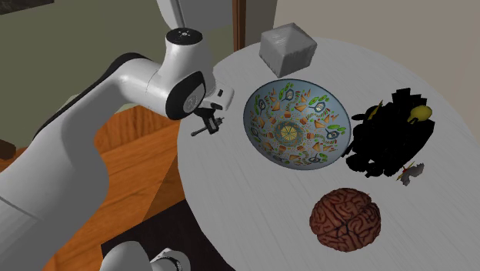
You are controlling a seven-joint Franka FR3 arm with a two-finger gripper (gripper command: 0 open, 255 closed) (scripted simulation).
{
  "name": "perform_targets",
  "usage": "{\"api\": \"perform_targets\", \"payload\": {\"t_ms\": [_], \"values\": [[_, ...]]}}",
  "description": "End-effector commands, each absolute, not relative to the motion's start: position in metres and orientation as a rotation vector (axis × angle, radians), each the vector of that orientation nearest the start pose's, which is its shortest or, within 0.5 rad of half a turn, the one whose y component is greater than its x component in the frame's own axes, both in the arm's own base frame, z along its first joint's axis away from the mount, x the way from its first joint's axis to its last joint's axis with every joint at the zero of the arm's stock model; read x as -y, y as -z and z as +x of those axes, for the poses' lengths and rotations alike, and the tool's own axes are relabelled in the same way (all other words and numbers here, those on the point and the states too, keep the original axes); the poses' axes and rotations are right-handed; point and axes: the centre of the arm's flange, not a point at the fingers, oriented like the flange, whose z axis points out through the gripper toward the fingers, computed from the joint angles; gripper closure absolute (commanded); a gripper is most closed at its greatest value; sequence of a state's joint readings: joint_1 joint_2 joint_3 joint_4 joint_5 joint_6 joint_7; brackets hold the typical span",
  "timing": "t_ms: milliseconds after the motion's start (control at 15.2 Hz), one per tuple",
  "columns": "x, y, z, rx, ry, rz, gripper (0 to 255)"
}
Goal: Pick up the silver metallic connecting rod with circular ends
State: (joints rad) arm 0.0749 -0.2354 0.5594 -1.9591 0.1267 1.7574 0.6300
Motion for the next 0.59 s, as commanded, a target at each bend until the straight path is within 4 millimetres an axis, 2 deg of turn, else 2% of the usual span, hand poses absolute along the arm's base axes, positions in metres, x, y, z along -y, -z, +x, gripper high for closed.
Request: {"api": "perform_targets", "payload": {"t_ms": [0, 396, 528], "values": [[-0.322, -0.554, 0.383, -0.050, -0.017, -3.145, 255], [-0.323, -0.552, 0.383, -0.050, -0.017, -3.145, 255], [-0.323, -0.563, 0.383, -0.050, -0.017, -3.145, 255]]}}
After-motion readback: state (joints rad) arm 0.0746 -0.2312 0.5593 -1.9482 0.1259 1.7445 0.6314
